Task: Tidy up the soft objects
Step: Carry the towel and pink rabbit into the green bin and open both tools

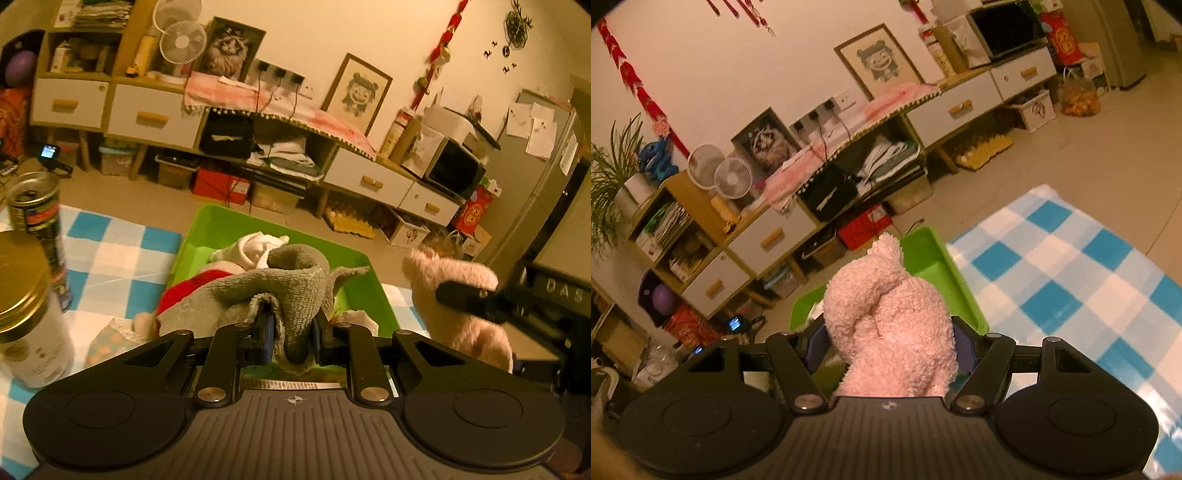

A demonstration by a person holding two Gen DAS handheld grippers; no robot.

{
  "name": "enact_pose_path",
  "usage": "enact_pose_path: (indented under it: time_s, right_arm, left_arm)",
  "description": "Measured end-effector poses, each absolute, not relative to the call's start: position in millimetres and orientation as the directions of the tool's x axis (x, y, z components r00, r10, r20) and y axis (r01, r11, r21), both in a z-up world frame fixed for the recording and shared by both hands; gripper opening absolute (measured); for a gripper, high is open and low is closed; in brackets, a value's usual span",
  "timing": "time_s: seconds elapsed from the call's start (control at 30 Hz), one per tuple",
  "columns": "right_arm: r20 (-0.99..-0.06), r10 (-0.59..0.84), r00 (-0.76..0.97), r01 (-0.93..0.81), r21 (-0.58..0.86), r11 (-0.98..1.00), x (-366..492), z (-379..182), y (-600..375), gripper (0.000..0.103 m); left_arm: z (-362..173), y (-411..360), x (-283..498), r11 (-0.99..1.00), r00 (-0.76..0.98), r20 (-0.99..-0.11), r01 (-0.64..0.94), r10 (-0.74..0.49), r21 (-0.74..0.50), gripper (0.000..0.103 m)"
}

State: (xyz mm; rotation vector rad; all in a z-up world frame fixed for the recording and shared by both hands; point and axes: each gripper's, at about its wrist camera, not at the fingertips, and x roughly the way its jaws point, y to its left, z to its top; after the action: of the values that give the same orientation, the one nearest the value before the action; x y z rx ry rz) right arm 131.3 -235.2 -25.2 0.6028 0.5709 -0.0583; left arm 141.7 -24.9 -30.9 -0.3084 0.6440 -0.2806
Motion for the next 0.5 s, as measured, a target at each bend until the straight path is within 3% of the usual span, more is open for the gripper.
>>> enact_pose_path:
  time_s: [0.5]
  right_arm:
    - [-0.587, 0.089, 0.805, 0.226, 0.441, 0.868, 176, -66, -221, 0.05]
  left_arm:
    - [-65, -39, 178, 0.939, 0.715, -0.621, 0.153, -0.32, -0.308, 0.019]
